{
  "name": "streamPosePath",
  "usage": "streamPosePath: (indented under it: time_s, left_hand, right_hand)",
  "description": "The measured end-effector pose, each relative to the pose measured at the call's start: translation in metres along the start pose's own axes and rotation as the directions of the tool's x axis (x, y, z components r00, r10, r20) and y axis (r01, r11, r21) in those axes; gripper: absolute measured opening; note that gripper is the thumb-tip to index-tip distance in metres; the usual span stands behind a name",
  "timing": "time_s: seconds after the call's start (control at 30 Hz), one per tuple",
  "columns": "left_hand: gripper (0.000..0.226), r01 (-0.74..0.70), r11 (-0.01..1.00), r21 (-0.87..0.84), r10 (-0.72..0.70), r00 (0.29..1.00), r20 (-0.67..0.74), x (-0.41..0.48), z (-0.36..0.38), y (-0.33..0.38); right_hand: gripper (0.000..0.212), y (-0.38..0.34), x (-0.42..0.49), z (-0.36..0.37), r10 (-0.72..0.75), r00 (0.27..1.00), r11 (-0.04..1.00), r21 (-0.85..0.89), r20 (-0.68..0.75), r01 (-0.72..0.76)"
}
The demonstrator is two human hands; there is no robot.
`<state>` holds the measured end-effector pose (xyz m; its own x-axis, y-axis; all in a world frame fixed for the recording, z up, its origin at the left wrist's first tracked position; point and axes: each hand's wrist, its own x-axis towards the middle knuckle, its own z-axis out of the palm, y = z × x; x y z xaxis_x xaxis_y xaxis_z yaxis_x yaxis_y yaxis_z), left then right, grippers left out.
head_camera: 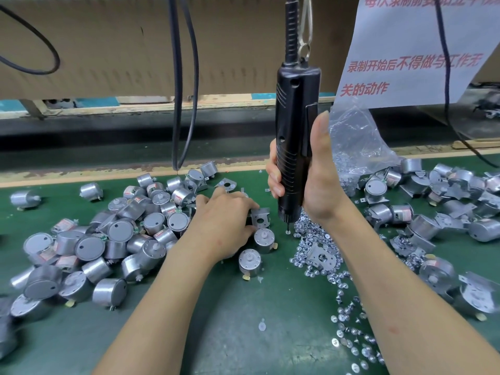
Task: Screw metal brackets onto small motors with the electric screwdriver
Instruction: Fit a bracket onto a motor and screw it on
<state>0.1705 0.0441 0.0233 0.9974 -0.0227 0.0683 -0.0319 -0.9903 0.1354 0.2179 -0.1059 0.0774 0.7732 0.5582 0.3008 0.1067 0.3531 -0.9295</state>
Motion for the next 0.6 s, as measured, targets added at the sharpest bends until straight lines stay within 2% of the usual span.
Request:
streamPosePath:
  time_s: [0.27, 0.5, 0.6]
  left_hand:
    - [0.031, 0.014, 1.0, 0.006, -0.013, 1.0, -0.023, -0.0016, -0.0023, 0.0048]
    - [0.04, 0.001, 0.996, 0.085, -0.002, 1.0, 0.013, 0.0008, -0.0017, 0.0071]
    - [0.041, 0.0, 0.999, 0.045, 0.0, 1.0, 0.012, 0.0016, 0.0009, 0.0068]
  right_hand:
    - [0.089, -0.0027, -0.0008, 0.0015, -0.012, 1.0, 1.0, -0.022, -0.015, 0.012]
    - [0.09, -0.006, -0.0011, 0.004, -0.035, 0.999, 0.999, -0.015, -0.024, 0.034]
    - [0.089, -0.0067, -0.0015, 0.0043, -0.046, 0.998, 0.999, -0.016, -0.033, 0.045]
